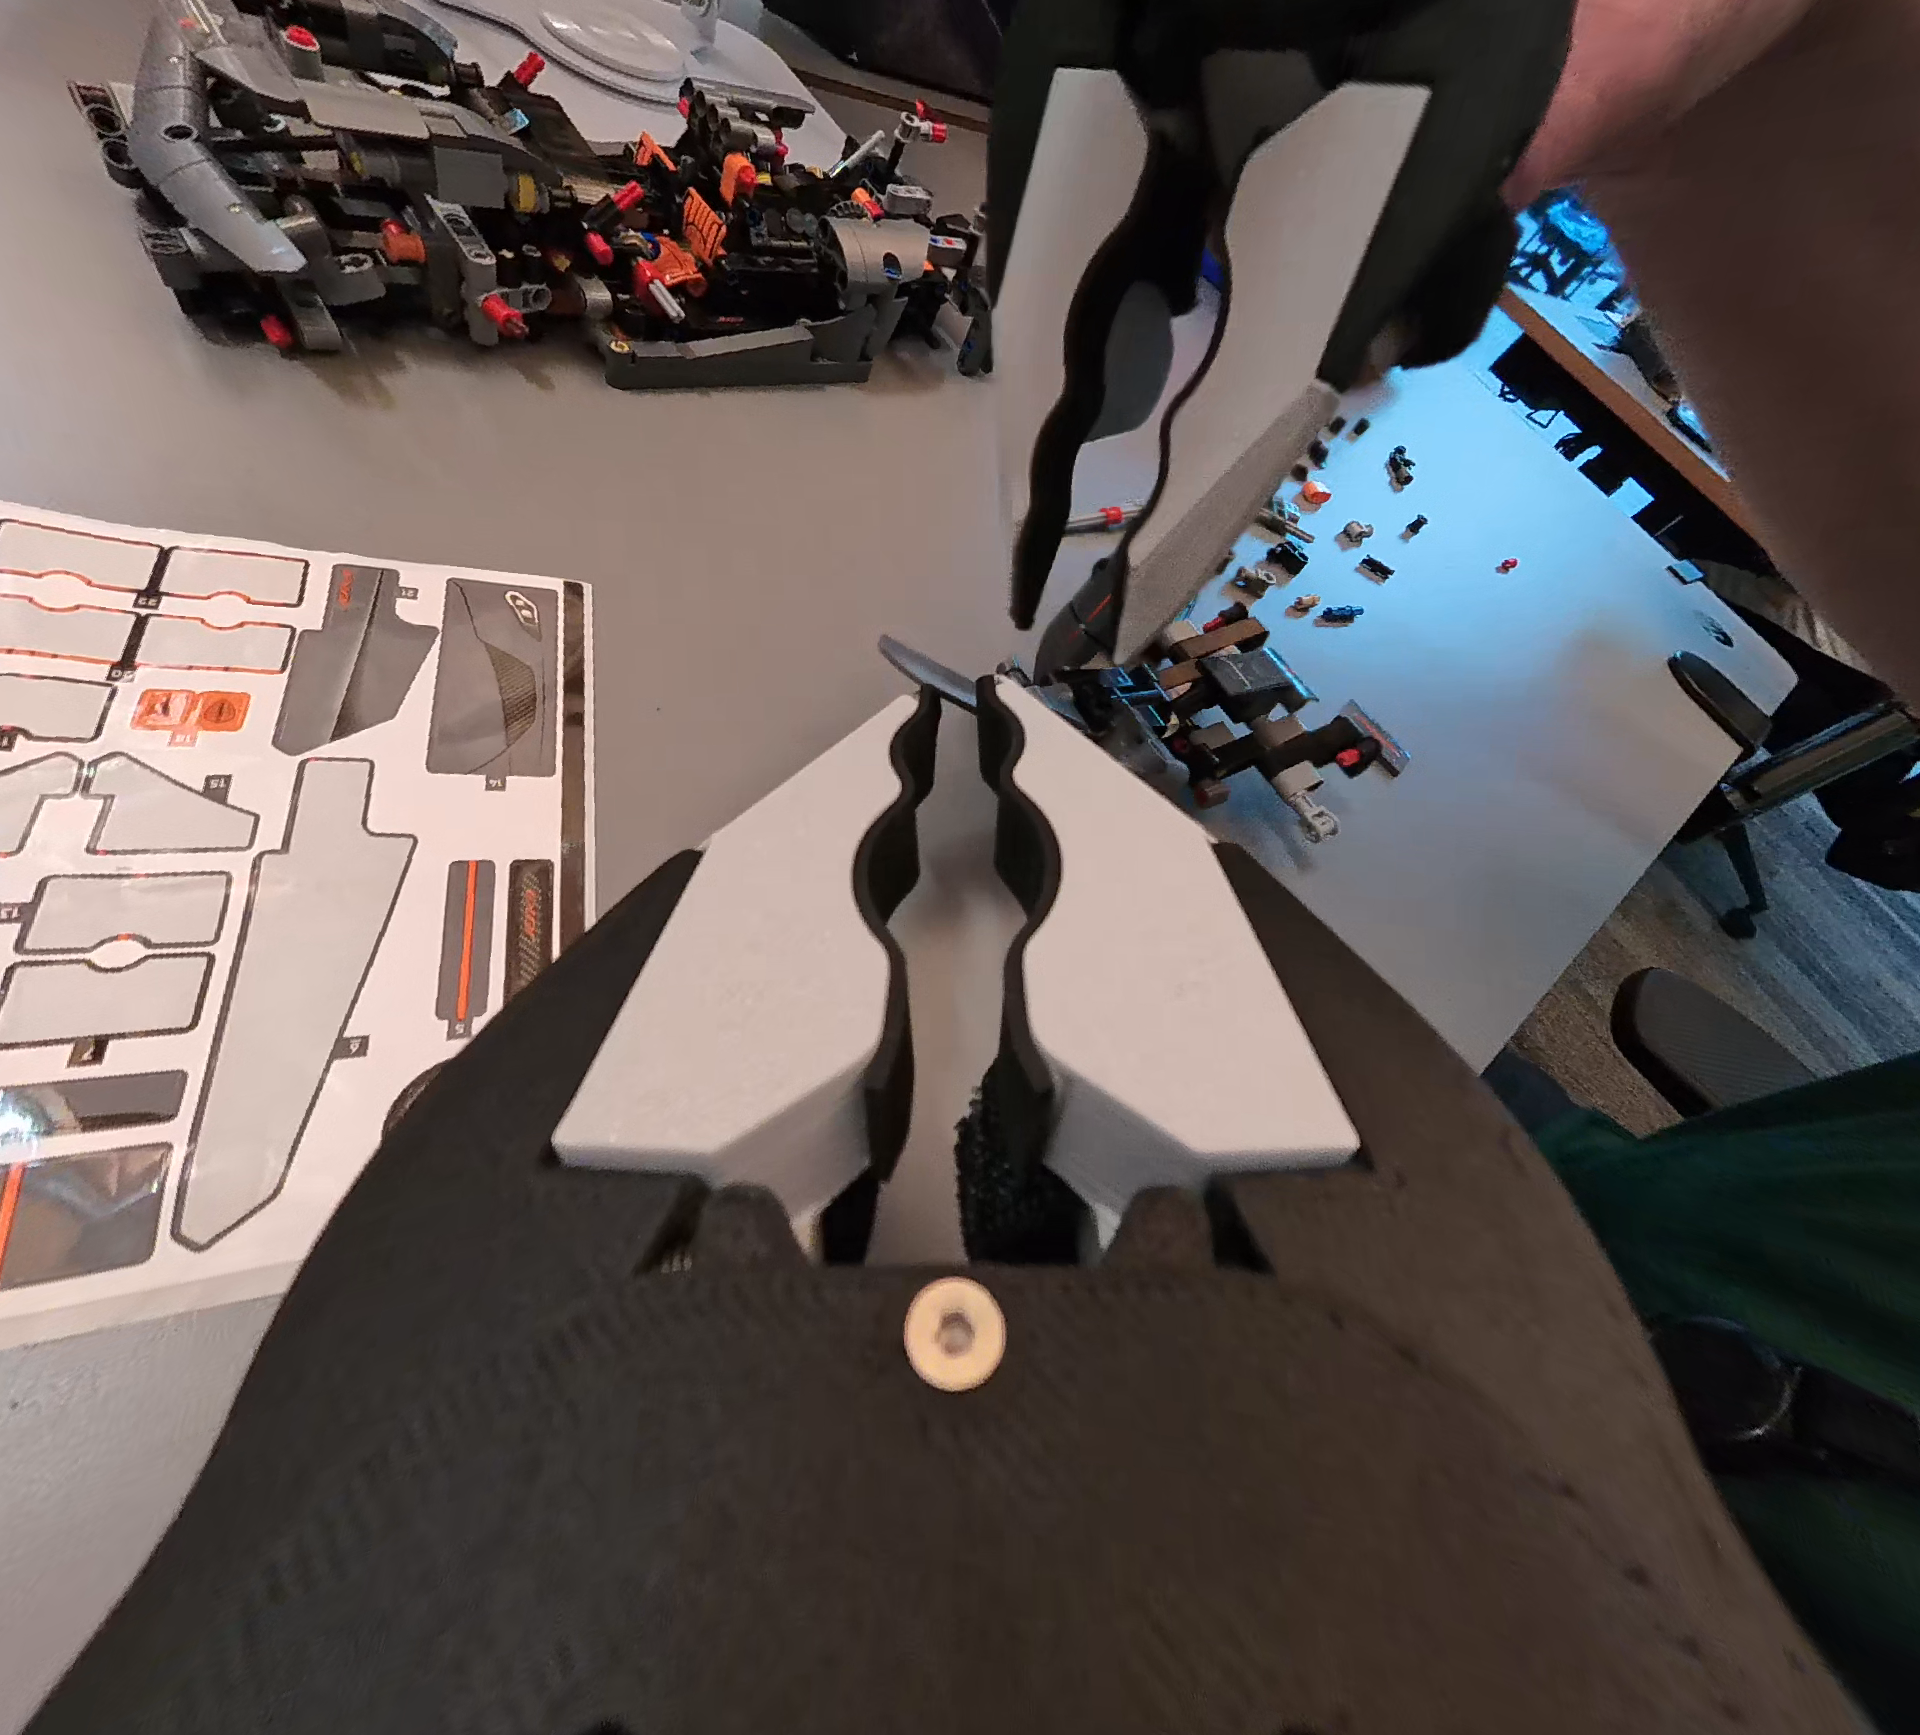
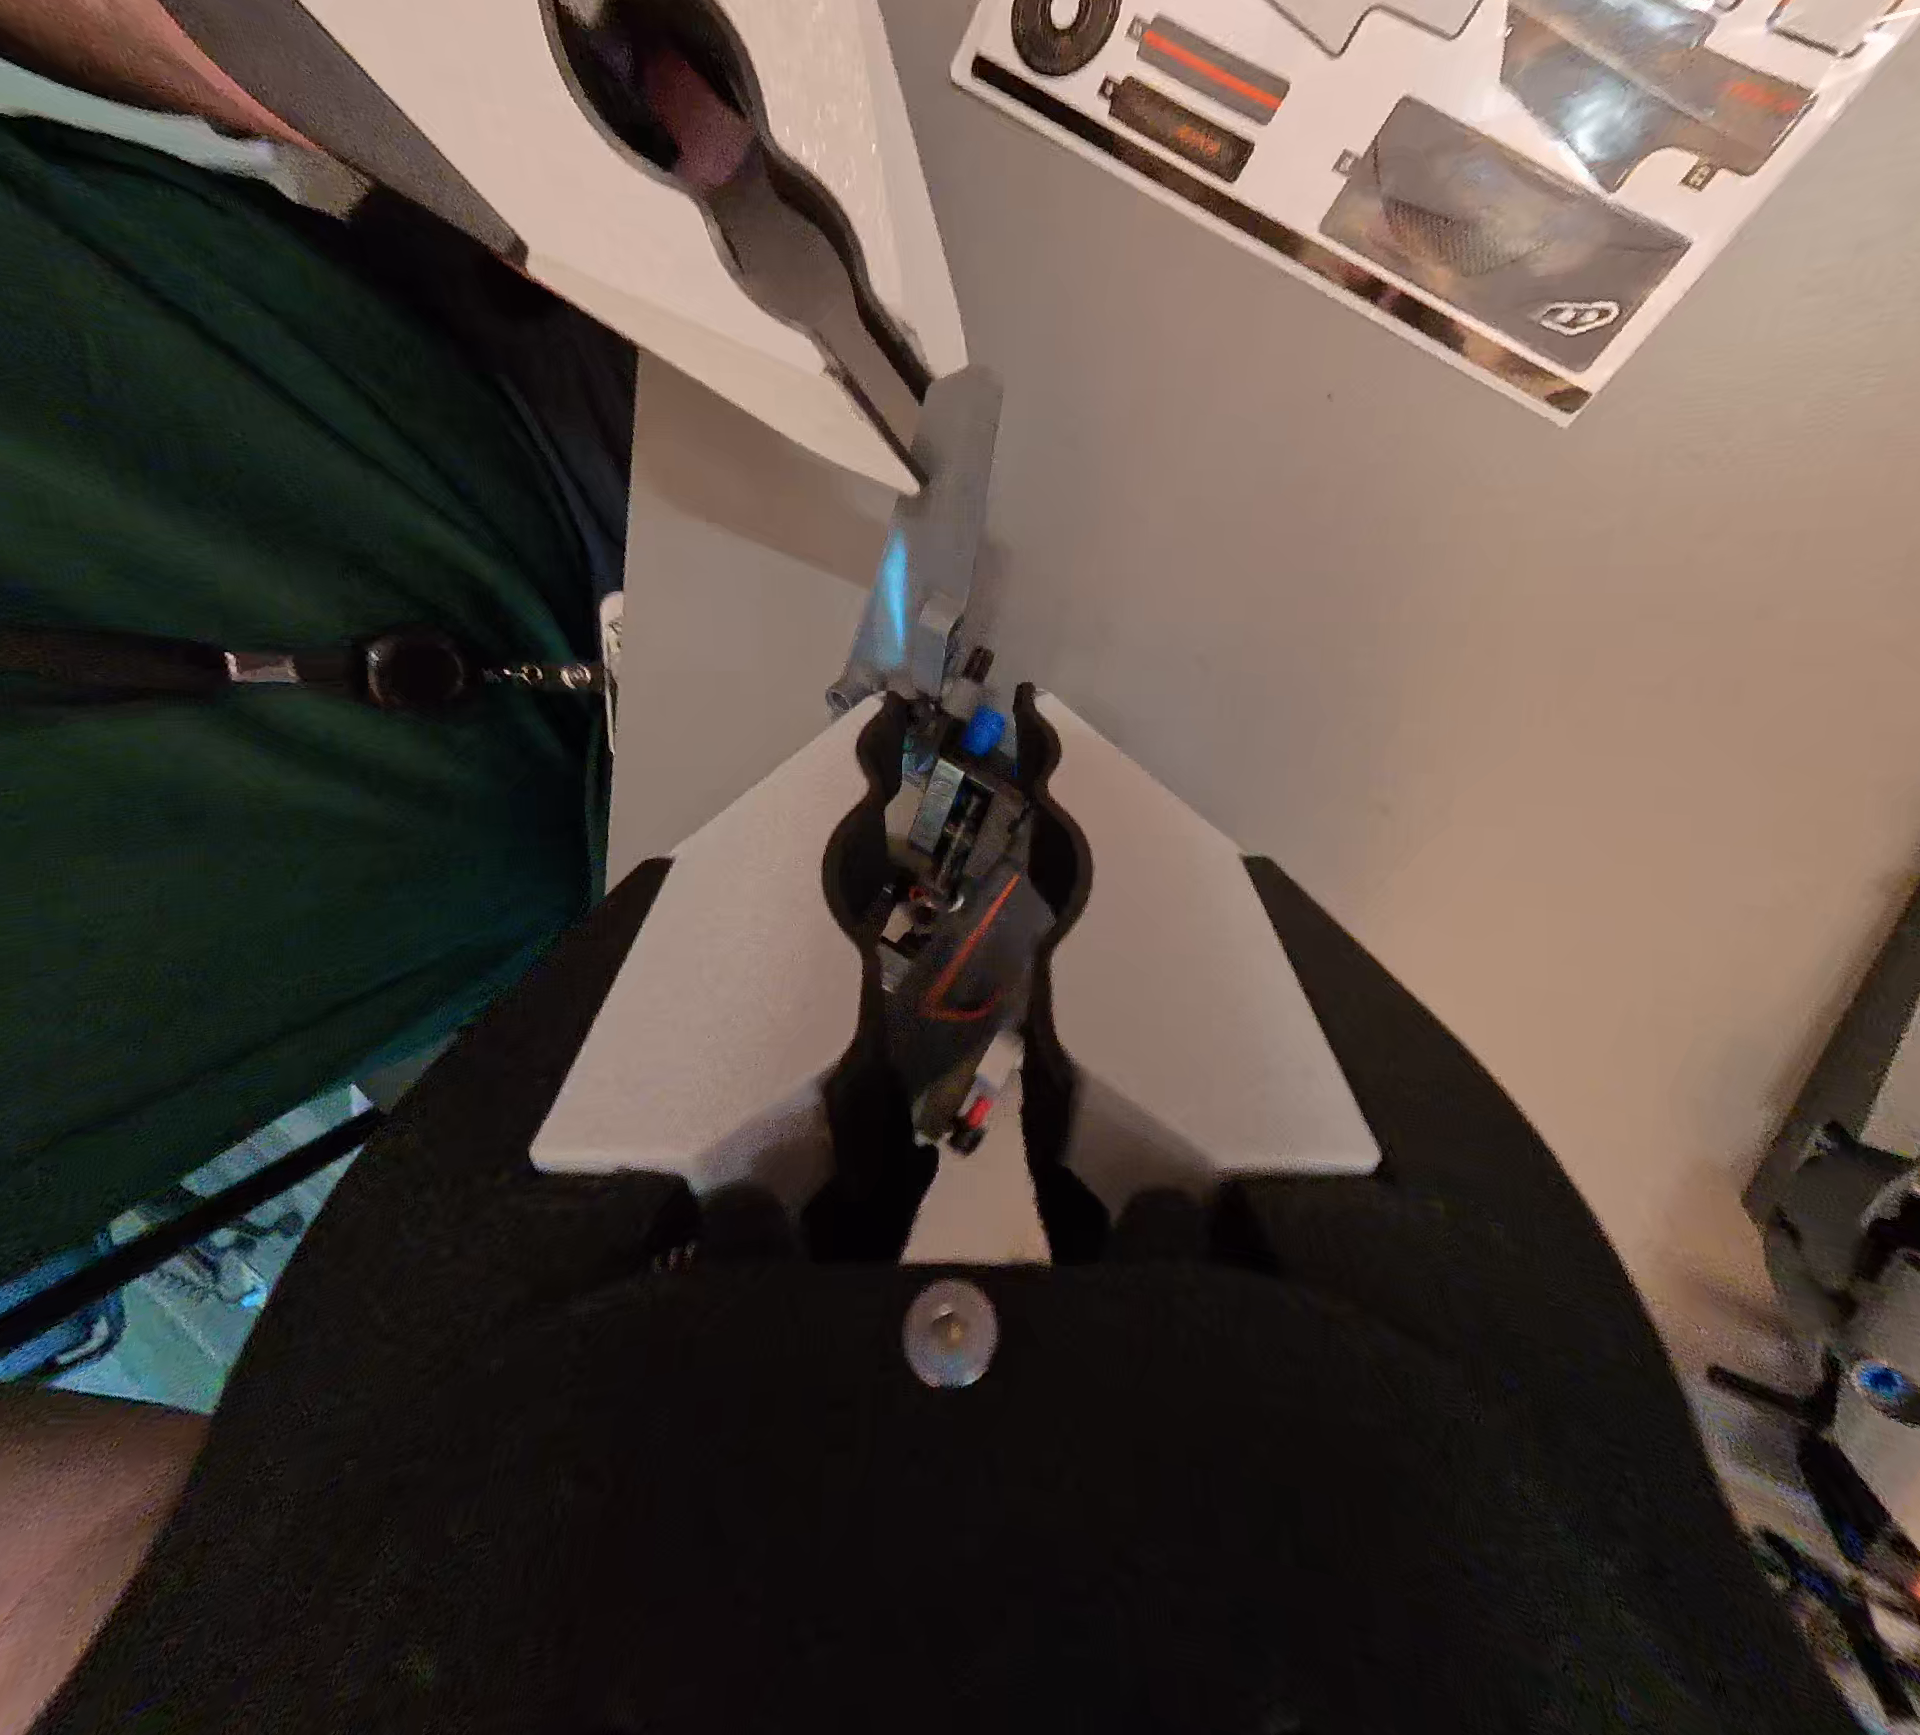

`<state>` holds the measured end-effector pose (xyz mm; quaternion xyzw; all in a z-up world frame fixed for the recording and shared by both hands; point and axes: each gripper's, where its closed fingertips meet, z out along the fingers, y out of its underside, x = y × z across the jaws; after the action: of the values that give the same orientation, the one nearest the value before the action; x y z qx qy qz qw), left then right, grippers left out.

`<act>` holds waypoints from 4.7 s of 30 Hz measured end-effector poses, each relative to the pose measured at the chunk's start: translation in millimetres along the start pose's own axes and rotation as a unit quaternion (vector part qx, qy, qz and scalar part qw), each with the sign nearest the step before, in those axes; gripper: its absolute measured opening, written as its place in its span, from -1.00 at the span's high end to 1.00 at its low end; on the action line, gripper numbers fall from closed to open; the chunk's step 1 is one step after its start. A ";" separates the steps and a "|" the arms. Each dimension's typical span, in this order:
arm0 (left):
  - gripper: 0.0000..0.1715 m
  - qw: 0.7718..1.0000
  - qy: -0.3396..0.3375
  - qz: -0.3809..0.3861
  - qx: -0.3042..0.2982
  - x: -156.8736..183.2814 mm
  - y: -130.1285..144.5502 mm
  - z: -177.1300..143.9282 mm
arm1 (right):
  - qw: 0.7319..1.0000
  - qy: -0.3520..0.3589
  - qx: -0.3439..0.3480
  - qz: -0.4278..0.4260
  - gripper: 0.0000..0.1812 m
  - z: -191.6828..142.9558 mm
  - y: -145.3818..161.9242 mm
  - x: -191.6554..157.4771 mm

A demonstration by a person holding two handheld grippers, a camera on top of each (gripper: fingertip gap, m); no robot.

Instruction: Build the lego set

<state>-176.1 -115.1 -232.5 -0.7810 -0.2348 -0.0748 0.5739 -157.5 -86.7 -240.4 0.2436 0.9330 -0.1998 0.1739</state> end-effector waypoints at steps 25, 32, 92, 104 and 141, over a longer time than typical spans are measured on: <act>0.95 1.000 0.007 0.004 0.002 -0.7 0.8 2.8 | 0.977 -0.211 -0.012 -0.020 0.84 18.3 7.0 -5.9; 0.96 1.000 0.012 0.003 0.000 -1.2 0.8 3.9 | 0.968 -0.252 0.011 -0.007 0.81 14.6 10.1 -7.3; 0.97 1.000 0.000 -0.004 -0.011 -11.2 0.8 8.5 | 0.964 -0.194 0.100 -0.151 0.70 10.5 3.7 4.0; 0.97 1.000 -0.002 -0.008 -0.005 -12.9 -0.8 7.2 | 0.955 -0.214 0.111 -0.172 0.80 18.9 5.8 3.2; 0.97 1.000 -0.011 -0.009 -0.018 -19.2 0.5 10.1 | 0.943 -0.110 0.138 -0.281 0.78 11.5 2.0 9.9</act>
<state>-194.2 -111.1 -243.7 -0.7901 -0.2462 -0.0755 0.5562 -161.9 -86.6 -255.0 -0.0299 0.9019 -0.3931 0.1765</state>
